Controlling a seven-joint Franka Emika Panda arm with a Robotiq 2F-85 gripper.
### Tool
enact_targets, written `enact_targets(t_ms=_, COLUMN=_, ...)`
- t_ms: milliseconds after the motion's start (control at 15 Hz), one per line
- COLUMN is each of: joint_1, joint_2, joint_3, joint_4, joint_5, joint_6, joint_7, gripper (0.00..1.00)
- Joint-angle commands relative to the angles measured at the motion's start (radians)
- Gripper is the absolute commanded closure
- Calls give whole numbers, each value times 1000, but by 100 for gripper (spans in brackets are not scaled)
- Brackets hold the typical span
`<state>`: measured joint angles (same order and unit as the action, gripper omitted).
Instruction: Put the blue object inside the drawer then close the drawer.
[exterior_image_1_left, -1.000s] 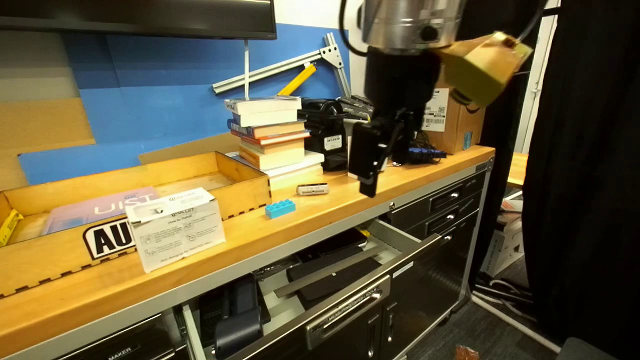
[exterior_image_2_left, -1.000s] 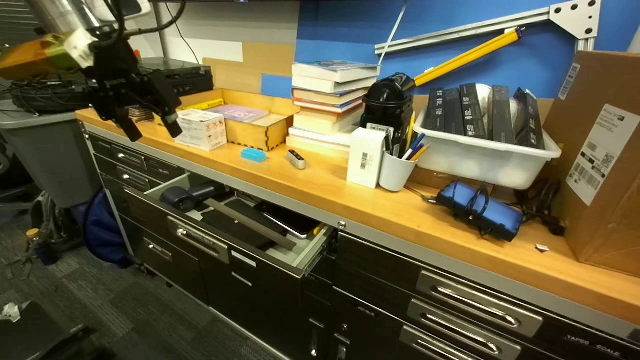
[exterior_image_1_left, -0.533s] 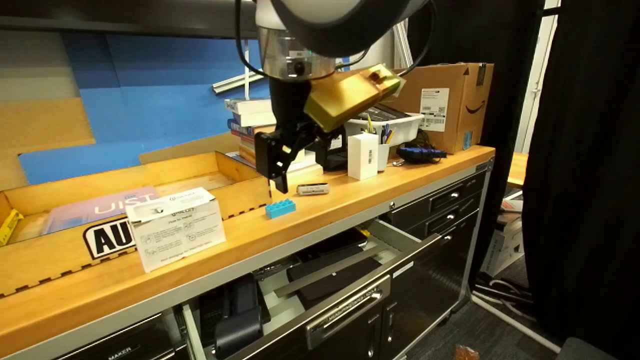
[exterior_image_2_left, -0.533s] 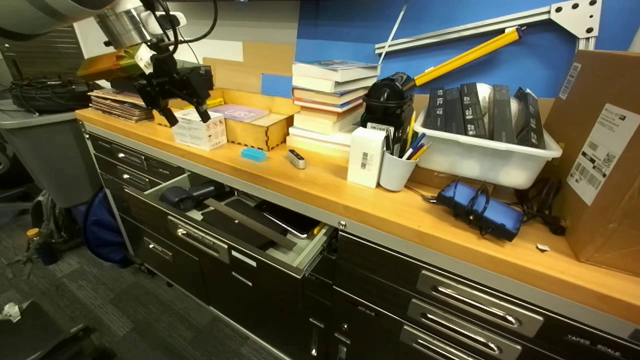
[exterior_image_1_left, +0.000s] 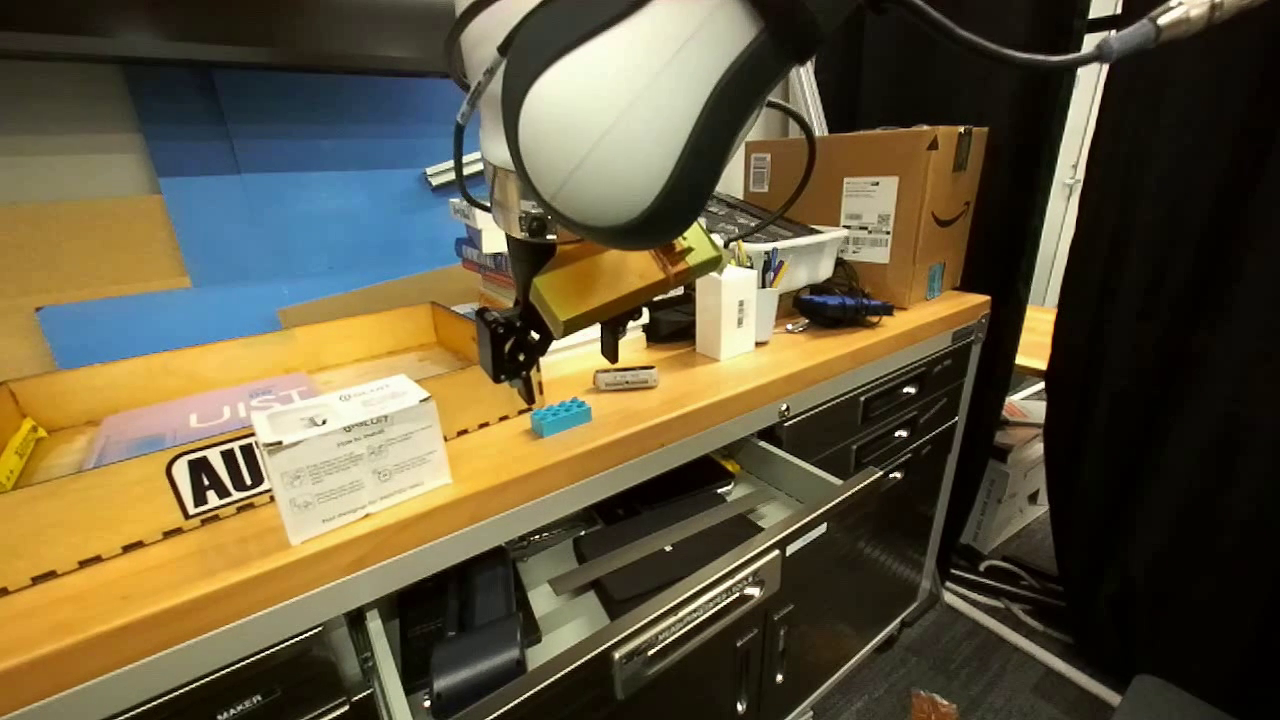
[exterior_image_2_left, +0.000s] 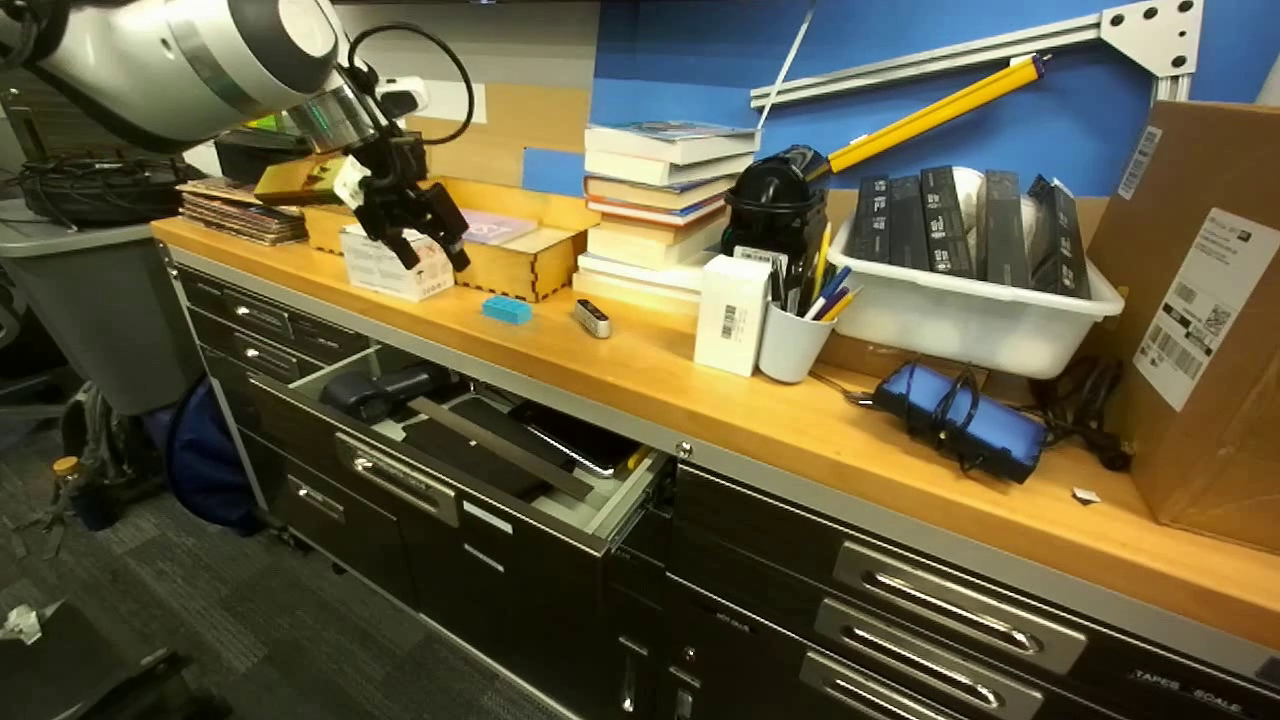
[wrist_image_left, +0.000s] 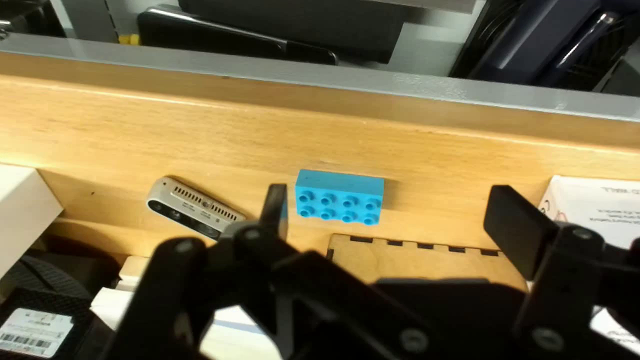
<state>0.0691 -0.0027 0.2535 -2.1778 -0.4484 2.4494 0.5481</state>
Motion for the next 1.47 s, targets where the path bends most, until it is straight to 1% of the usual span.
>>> enact_targets(t_ms=0, joint_1=33, joint_2=67, joint_3=-51, joint_4=37, joint_5=-42, joint_6=70, joint_7=113, gripper=0)
enact_targets(t_ms=133, joint_1=48, joint_2=97, joint_3=-73, joint_4=42, joint_5=-52, joint_6=99, joint_7=149, gripper=0)
enact_targets(t_ms=333, joint_1=77, joint_2=137, joint_3=-108, joint_4=54, joint_5=-100, joint_6=122, joint_7=226, gripper=0)
enact_targets(t_ms=400, joint_1=86, joint_2=139, joint_3=-112, joint_4=53, joint_5=-84, joint_6=115, joint_7=213, gripper=0)
enact_targets(t_ms=467, joint_1=85, joint_2=115, joint_3=-119, joint_4=21, joint_5=-58, joint_6=105, joint_7=176, gripper=0)
enact_targets(t_ms=667, joint_1=98, joint_2=130, joint_3=-126, joint_4=27, joint_5=-57, joint_6=107, joint_7=184, gripper=0)
enact_targets(t_ms=1067, joint_1=99, joint_2=130, joint_3=-127, joint_4=30, joint_5=-58, joint_6=107, joint_7=185, gripper=0)
enact_targets(t_ms=1200, joint_1=97, joint_2=143, joint_3=-138, joint_4=42, joint_5=-69, joint_6=134, joint_7=185, gripper=0)
enact_targets(t_ms=1400, joint_1=89, joint_2=164, joint_3=-152, joint_4=68, joint_5=-48, joint_6=173, joint_7=140, gripper=0)
